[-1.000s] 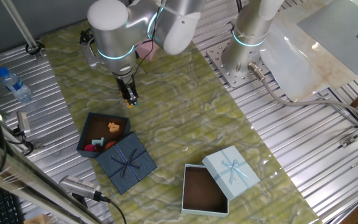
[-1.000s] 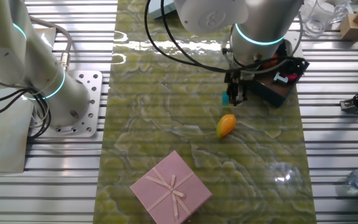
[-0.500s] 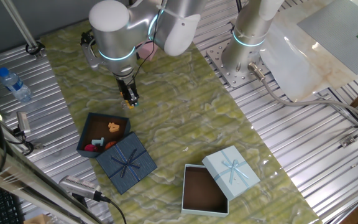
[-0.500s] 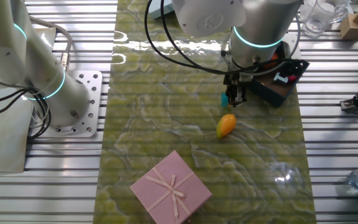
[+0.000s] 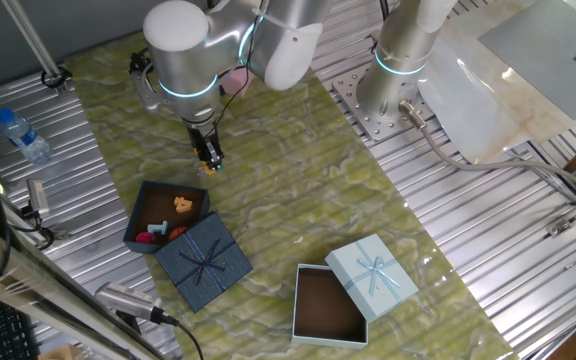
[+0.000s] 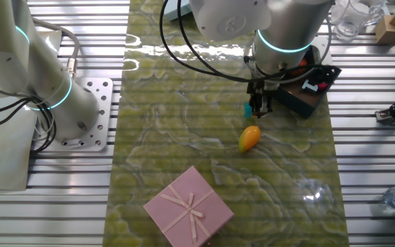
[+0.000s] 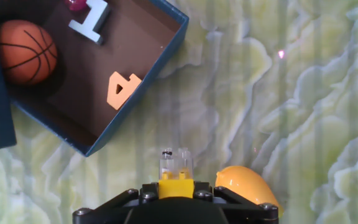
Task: Take everything out of the gift box
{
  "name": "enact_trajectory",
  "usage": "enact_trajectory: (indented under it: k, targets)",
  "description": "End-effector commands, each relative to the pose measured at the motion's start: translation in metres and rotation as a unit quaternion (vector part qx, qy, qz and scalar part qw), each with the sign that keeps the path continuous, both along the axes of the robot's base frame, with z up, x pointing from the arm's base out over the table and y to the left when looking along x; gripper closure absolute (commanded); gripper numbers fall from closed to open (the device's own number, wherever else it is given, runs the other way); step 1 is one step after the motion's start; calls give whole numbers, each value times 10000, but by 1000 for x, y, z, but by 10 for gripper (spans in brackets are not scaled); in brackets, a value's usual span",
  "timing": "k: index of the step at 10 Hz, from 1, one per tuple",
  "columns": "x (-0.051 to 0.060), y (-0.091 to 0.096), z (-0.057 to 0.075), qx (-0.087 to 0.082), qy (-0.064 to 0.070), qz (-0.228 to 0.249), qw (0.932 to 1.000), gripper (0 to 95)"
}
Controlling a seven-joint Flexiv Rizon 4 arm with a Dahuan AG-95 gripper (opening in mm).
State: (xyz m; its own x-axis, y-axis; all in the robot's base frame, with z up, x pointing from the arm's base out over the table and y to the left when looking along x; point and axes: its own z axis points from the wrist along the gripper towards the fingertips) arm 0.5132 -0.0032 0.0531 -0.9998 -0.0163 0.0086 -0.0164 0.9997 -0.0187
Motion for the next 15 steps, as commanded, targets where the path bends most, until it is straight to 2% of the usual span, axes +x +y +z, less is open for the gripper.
enact_trajectory:
  k: [1,3,4,6,7,10,12,15]
  targets:
    - [0,-1,0,0,-3,61,10000,760]
    - [0,-1,0,-1,-2,103,9999,760]
    - [0,-1,0,-1,1,132,9999,570]
    - [0,-1,0,19,1,228,9997,570]
    - [0,-1,0,24,-3,252,9997,380]
    - [1,-1,1,8,-14,277,9996,380]
    - [12,2,16,-93,33,374,9993,380]
    - [35,5,32,-146,33,416,9990,380]
